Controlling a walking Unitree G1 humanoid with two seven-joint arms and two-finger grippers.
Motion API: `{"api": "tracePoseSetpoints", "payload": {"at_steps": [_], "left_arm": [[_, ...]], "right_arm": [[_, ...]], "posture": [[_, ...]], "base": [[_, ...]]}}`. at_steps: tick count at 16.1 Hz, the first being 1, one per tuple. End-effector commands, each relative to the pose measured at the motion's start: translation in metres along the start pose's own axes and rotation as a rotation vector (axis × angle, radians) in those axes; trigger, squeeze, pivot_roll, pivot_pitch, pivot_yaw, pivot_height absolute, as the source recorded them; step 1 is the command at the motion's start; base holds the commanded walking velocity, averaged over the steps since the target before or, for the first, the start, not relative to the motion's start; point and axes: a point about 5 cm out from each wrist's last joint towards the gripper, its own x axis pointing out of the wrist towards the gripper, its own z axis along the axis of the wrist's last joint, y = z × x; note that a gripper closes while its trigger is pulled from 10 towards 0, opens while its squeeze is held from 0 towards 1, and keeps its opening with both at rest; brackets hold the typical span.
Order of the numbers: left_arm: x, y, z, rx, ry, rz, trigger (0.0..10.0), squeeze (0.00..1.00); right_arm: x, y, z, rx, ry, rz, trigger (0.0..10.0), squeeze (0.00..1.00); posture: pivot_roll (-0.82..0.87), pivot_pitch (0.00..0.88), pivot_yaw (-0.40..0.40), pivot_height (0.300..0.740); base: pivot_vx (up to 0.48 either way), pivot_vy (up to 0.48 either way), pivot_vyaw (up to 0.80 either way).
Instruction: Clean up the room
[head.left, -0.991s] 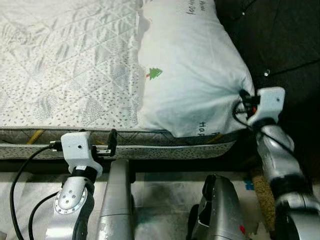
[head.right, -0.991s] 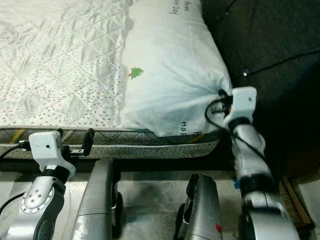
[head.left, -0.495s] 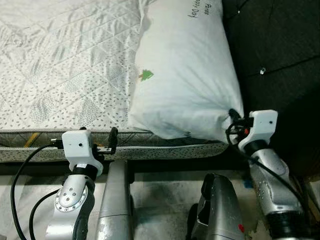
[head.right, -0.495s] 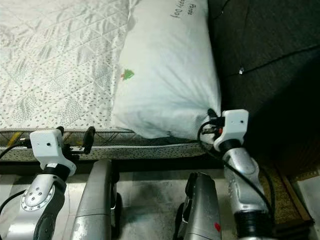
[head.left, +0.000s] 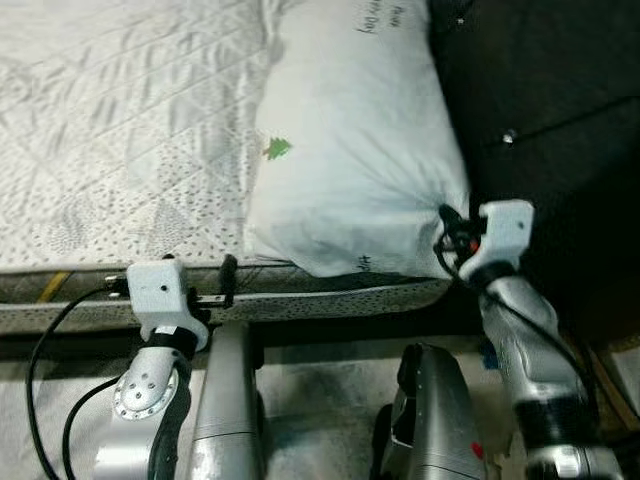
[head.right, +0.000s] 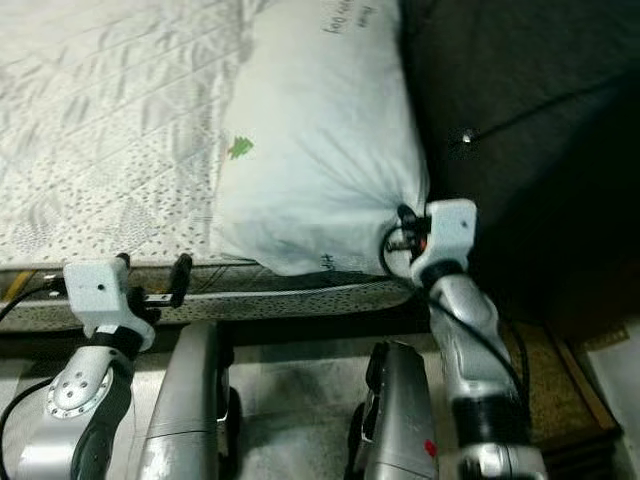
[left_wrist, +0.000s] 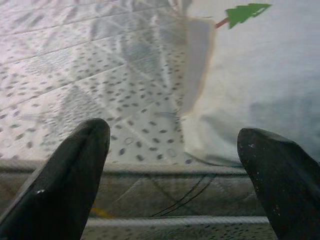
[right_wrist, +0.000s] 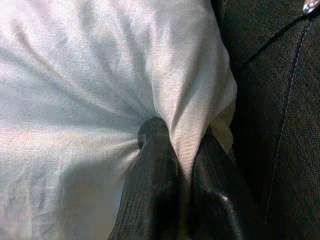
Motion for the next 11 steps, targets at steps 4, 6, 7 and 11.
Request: {"api": "tracePoseSetpoints", "payload": {"at_steps": [4,6,7,11], "left_arm": [[-0.004,0.003,-0.004,-0.001,0.007,0.02,10.0,0.0],[-0.005,0.002,-0.004,-0.005,0.007,0.023,10.0,0.0],[-0.005,0.002,-0.004,-0.005,0.007,0.023,10.0,0.0],[-0.005,0.004,-0.004,0.001,0.006,0.027,10.0,0.0]], "right_arm": [[0.02,-0.028,0.013,-0.073,0.015,-0.023,0.0,0.0],[0.026,-0.033,0.021,-0.09,-0.002,-0.032,0.0,0.0],[0.028,-0.035,0.022,-0.092,-0.005,-0.034,0.0,0.0],[0.039,-0.047,0.035,-0.125,-0.036,-0.055,0.0,0.0]], "posture": [[0.19,0.232,-0.007,0.52],[0.19,0.233,-0.013,0.52],[0.19,0.233,-0.013,0.52],[0.2,0.237,-0.011,0.52]], "base": [[0.0,0.0,0.0],[0.0,0.0,0.0],[0.0,0.0,0.0],[0.0,0.0,0.0]]}}
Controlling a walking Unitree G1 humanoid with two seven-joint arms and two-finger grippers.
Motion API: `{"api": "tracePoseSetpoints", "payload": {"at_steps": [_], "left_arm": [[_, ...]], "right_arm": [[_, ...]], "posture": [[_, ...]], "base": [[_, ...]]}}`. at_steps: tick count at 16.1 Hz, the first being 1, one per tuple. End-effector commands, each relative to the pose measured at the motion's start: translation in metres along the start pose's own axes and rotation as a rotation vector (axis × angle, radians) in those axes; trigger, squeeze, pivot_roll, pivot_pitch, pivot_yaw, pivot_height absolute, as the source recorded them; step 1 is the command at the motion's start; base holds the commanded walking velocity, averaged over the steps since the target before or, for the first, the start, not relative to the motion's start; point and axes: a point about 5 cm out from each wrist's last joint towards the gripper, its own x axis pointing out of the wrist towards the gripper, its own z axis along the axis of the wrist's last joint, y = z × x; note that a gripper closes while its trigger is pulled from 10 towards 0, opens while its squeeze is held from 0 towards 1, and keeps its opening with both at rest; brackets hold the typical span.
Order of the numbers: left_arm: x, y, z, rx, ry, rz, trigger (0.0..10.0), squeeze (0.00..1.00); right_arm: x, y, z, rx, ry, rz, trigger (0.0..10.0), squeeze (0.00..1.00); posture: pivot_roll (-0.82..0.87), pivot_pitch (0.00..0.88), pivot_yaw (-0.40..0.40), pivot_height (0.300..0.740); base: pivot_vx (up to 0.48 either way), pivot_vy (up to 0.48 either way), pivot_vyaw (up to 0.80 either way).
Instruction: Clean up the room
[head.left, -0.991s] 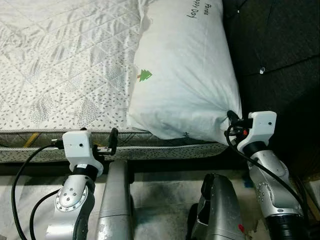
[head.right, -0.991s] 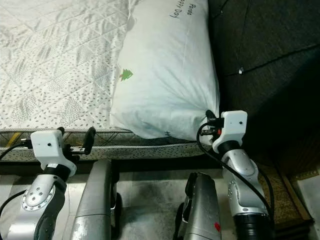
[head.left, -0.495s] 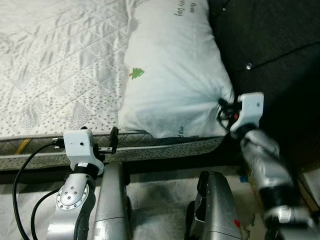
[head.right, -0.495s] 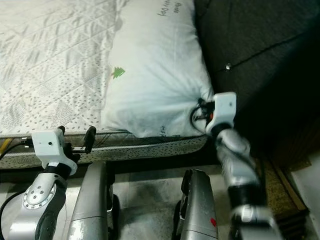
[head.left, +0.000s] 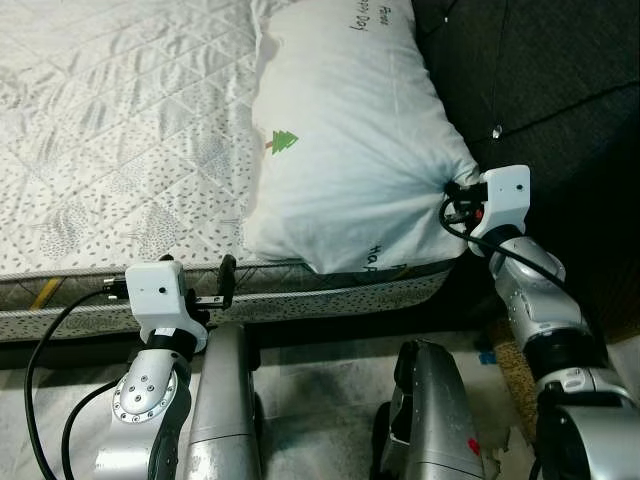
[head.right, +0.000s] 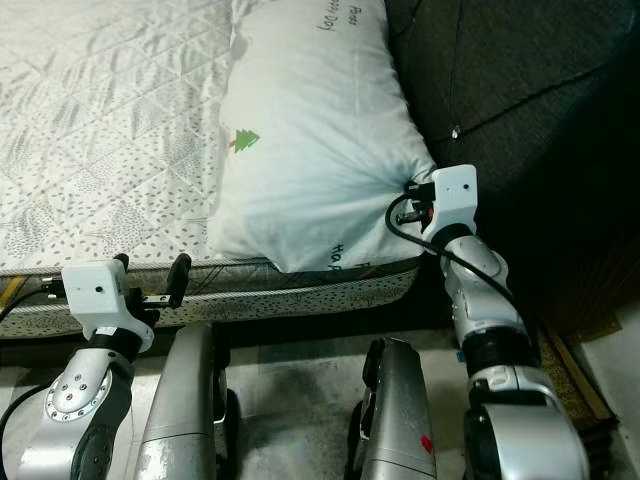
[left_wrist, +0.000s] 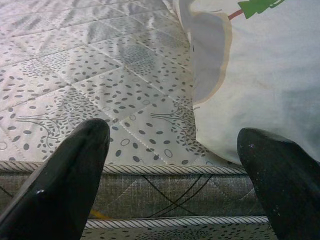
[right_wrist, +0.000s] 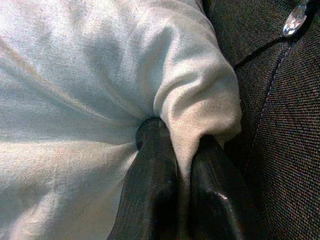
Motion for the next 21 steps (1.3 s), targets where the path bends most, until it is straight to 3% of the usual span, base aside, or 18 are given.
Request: {"api": "tracePoseSetpoints", "payload": {"at_steps": [1,4,5,6,7,10,17,19,21], "left_arm": [[-0.003,0.002,-0.003,0.004,0.012,0.012,10.0,0.0],[-0.003,0.0,-0.003,0.0,0.012,0.009,10.0,0.0],[-0.003,0.0,-0.004,-0.003,0.013,0.007,10.0,0.0],[-0.003,-0.001,-0.004,-0.004,0.013,0.007,10.0,0.0],[-0.003,-0.001,-0.004,-0.004,0.013,0.006,10.0,0.0],[-0.001,-0.001,-0.004,-0.008,0.01,0.009,10.0,0.0],[-0.002,-0.002,-0.006,-0.008,0.018,0.0,10.0,0.0],[-0.003,-0.002,-0.005,-0.019,0.007,-0.008,10.0,0.0],[-0.005,-0.003,-0.006,-0.021,0.005,-0.015,10.0,0.0]], "right_arm": [[0.0,-0.022,0.02,-0.017,-0.074,-0.065,0.0,0.0],[-0.002,-0.016,0.013,-0.013,-0.079,-0.035,0.0,0.0],[-0.004,-0.011,0.009,-0.012,-0.08,-0.019,3.1,0.0],[-0.005,-0.009,0.006,0.008,-0.08,-0.018,10.0,0.8],[-0.005,-0.008,0.005,0.023,-0.082,-0.017,10.0,1.0],[-0.007,0.005,0.005,0.056,-0.115,0.003,10.0,1.0],[-0.008,0.009,0.034,0.058,-0.249,-0.052,10.0,1.0],[-0.014,0.007,0.028,0.059,-0.233,-0.076,10.0,1.0],[-0.032,0.012,0.009,0.051,-0.19,-0.058,10.0,1.0]], "posture": [[0.2,0.236,-0.011,0.52],[0.19,0.237,-0.01,0.52],[0.19,0.237,-0.009,0.52],[0.19,0.237,-0.009,0.52],[0.19,0.237,-0.009,0.52],[0.18,0.232,-0.014,0.52],[0.18,0.212,-0.011,0.52],[0.18,0.195,-0.016,0.52],[0.17,0.181,-0.013,0.52]], "base": [[0.0,0.0,0.0],[0.0,0.0,0.0],[0.0,0.0,0.0],[0.0,0.0,0.0],[0.0,0.0,0.0],[0.0,0.0,0.0],[0.0,0.0,0.0],[0.0,0.0,0.0],[0.0,0.0,0.0]]}}
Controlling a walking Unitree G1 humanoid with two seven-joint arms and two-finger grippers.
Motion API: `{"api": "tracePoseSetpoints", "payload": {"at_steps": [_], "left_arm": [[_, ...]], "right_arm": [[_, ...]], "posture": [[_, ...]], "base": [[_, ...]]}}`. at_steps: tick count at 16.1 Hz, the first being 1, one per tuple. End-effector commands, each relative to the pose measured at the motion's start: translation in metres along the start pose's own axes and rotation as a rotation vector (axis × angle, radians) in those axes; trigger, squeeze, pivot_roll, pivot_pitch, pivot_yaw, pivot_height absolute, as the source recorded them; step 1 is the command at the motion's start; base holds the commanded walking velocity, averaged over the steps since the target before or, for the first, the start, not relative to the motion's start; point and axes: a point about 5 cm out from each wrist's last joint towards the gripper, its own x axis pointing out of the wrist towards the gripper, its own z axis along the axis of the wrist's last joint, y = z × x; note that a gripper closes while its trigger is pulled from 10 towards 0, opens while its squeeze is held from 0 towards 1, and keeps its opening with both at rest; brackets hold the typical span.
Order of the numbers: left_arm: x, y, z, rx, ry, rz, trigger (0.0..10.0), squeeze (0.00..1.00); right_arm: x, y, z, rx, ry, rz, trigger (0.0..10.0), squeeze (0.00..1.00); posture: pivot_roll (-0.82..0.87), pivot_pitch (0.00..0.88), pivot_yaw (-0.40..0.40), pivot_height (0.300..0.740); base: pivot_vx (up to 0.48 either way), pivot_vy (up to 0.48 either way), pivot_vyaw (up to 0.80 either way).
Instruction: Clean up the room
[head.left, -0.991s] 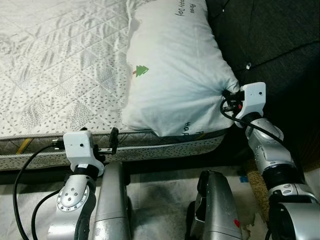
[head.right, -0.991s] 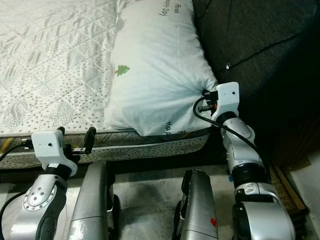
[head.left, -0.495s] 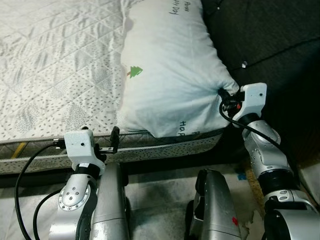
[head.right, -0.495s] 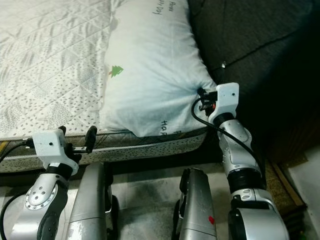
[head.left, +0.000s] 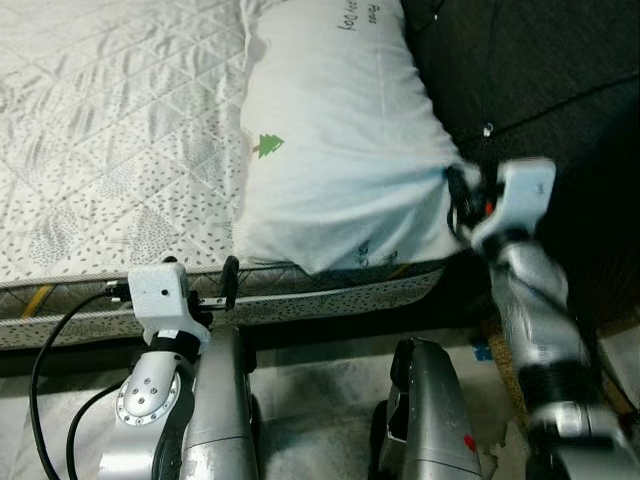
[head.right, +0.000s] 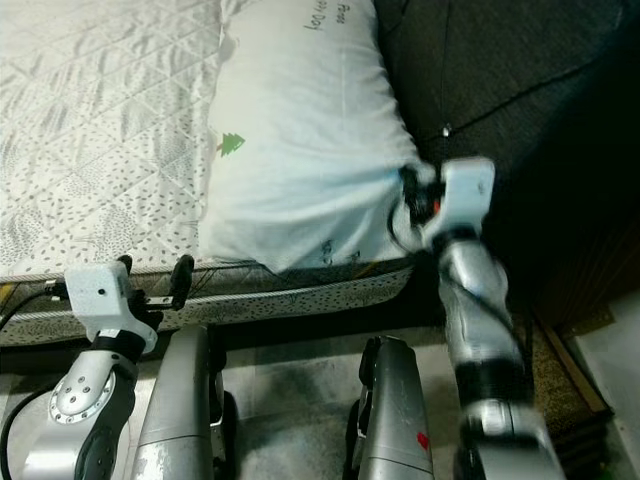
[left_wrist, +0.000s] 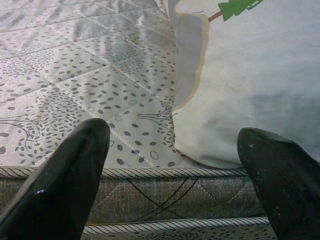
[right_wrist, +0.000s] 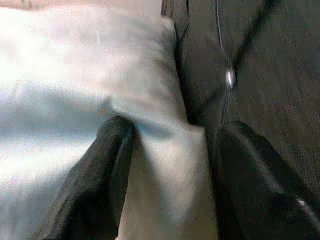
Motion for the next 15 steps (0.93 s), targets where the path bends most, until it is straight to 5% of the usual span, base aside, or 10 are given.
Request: {"api": "tracePoseSetpoints", "payload": {"at_steps": [1,6,12,13,14,15], "left_arm": [[-0.003,0.0,-0.003,-0.004,0.008,-0.009,10.0,0.0],[-0.004,0.002,-0.005,-0.001,0.01,-0.006,10.0,0.0],[0.002,0.002,-0.008,-0.002,-0.001,0.011,10.0,0.0],[0.003,0.006,-0.009,-0.004,-0.005,0.034,10.0,0.0],[0.004,0.007,-0.009,-0.006,-0.007,0.044,10.0,0.0],[0.005,0.008,-0.008,-0.008,-0.01,0.051,10.0,0.0]], "right_arm": [[-0.007,0.0,0.0,0.0,0.007,0.0,10.0,1.0],[-0.044,-0.01,-0.013,-0.003,0.09,-0.069,10.0,1.0],[-0.032,-0.002,-0.002,0.013,0.066,-0.116,10.0,1.0],[-0.029,0.0,0.0,0.024,0.058,-0.12,10.0,0.64],[-0.026,0.002,0.002,0.024,0.05,-0.12,10.0,0.0],[-0.021,0.007,0.007,0.046,0.03,-0.102,10.0,0.0]], "posture": [[0.17,0.18,-0.014,0.52],[0.15,0.18,-0.015,0.52],[0.12,0.138,-0.007,0.52],[0.12,0.128,-0.006,0.52],[0.12,0.124,-0.006,0.52],[0.11,0.121,-0.011,0.52]], "base": [[0.0,0.0,0.0],[0.0,0.0,0.0],[0.0,0.0,0.0],[0.0,0.0,0.0],[0.0,0.0,0.0],[0.0,0.0,0.0]]}}
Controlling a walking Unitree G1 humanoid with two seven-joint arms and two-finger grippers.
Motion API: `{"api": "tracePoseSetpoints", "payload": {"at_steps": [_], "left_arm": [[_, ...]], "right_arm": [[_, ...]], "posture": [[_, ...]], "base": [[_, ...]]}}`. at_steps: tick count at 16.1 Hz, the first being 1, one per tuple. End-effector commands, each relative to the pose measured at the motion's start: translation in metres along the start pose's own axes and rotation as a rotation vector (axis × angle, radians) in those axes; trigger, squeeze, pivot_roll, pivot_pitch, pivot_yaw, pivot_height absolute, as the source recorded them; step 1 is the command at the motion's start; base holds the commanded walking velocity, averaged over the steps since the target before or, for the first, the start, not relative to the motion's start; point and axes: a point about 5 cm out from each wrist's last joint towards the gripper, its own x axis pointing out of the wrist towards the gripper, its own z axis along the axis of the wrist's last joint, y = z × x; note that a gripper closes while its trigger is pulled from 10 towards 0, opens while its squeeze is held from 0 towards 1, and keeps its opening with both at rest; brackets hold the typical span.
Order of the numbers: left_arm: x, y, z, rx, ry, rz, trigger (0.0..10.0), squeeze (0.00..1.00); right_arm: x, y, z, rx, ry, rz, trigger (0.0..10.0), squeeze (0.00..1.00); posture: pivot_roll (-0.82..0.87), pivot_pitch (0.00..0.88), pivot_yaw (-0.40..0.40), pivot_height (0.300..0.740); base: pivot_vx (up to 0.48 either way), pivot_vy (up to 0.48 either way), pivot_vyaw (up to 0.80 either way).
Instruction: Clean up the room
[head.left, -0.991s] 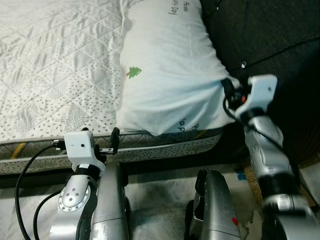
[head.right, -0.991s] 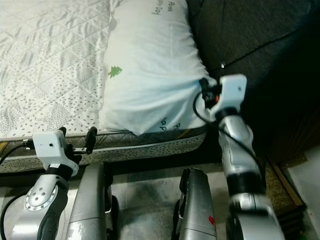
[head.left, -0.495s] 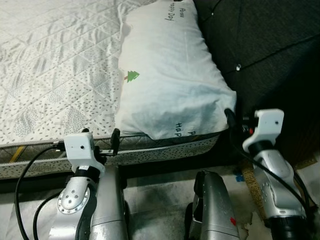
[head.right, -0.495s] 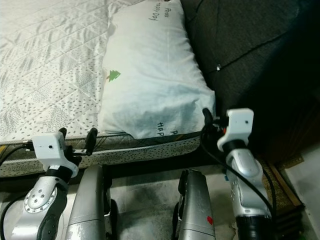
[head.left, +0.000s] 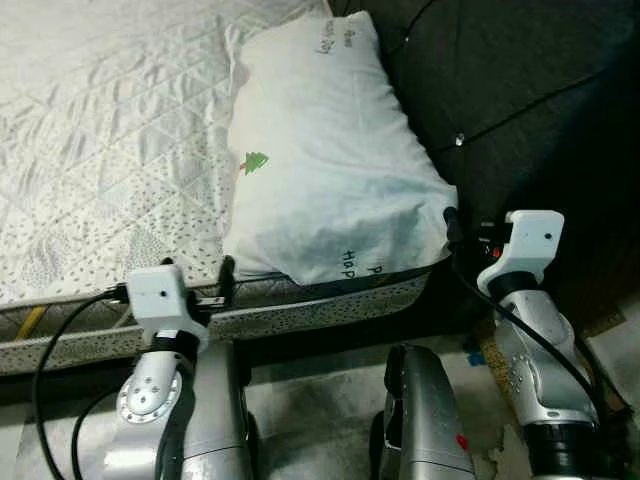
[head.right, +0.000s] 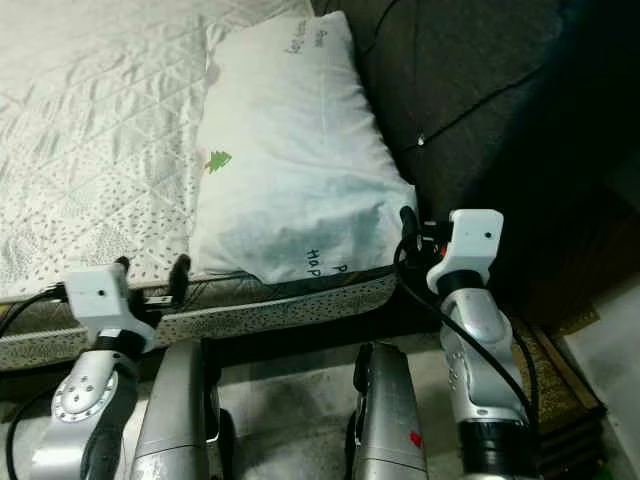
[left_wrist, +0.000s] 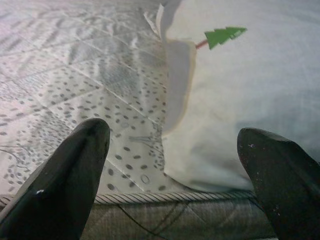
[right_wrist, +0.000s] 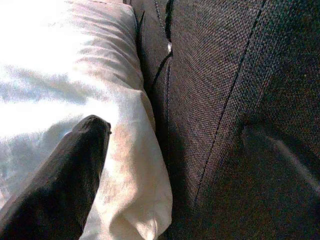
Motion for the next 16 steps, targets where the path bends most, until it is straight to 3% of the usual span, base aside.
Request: {"api": "tracePoseSetpoints", "payload": {"at_steps": [1,5,8,13,16], "left_arm": [[0.0,0.002,-0.003,0.005,0.007,0.014,10.0,0.0],[0.002,0.0,-0.002,0.018,0.002,-0.014,10.0,0.0],[0.001,-0.002,-0.002,0.06,0.003,-0.09,10.0,0.0],[0.0,0.002,0.008,0.11,-0.007,-0.166,10.0,0.0],[0.003,-0.009,0.022,0.155,-0.025,-0.298,10.0,0.0]], "right_arm": [[0.009,0.008,0.018,0.027,-0.07,0.028,10.0,0.0],[0.018,0.013,0.027,0.022,-0.094,0.072,10.0,0.0],[0.03,0.007,0.037,-0.004,-0.109,0.083,10.0,0.0],[0.033,0.006,0.042,-0.008,-0.122,0.086,10.0,0.0],[0.038,0.016,0.042,-0.03,-0.107,0.148,10.0,0.0]], "posture": [[0.11,0.122,-0.014,0.52],[0.11,0.132,-0.016,0.541],[0.11,0.137,-0.02,0.569],[0.13,0.141,-0.028,0.598],[0.14,0.143,-0.035,0.633]], "base": [[0.0,0.0,0.0],[0.0,0.0,-0.31],[0.0,0.0,0.0],[0.0,0.0,0.0],[0.0,0.0,0.0]]}}
